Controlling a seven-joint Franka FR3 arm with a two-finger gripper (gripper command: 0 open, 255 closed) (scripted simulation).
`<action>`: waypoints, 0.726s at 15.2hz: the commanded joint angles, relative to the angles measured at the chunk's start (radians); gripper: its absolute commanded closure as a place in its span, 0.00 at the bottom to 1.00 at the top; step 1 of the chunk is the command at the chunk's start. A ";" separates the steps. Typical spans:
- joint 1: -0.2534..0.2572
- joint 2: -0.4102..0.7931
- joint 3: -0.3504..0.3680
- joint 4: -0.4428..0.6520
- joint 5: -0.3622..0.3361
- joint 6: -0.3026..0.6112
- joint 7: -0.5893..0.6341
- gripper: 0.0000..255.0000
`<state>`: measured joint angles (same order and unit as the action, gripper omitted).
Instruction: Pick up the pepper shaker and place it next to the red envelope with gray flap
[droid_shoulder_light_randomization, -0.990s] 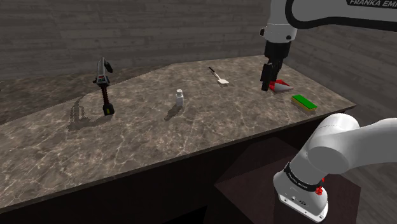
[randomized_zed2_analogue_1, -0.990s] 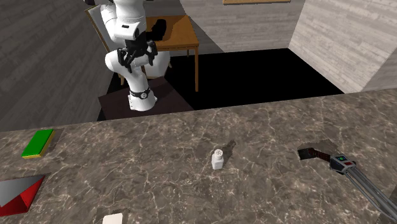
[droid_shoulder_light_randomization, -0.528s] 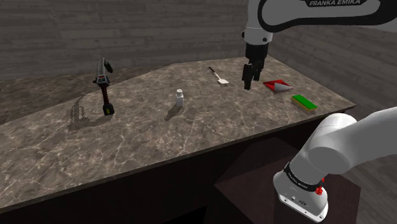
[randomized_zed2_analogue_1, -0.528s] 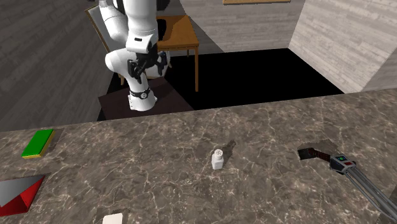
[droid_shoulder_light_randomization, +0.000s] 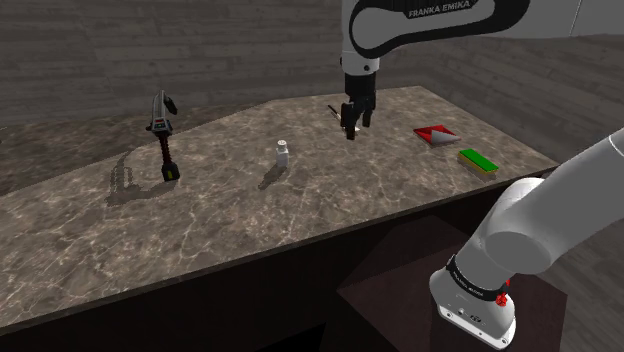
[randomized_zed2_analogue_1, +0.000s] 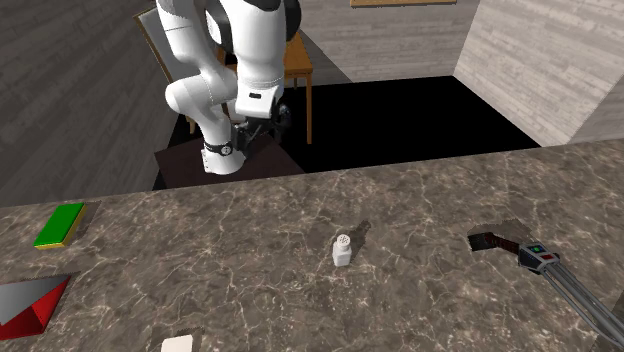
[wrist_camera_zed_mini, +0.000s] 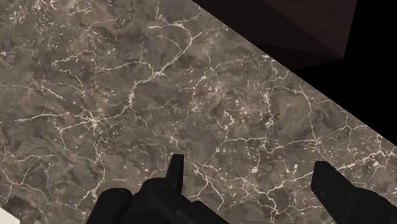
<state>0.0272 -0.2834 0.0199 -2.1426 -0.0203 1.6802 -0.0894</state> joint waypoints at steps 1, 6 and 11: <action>0.002 0.089 0.003 0.061 -0.001 0.024 0.001 0.00; 0.012 0.292 0.016 0.234 -0.003 0.042 0.014 0.00; 0.025 0.502 0.026 0.447 -0.009 0.027 0.026 0.00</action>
<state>0.0481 0.1671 0.0432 -1.7518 -0.0280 1.7142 -0.0687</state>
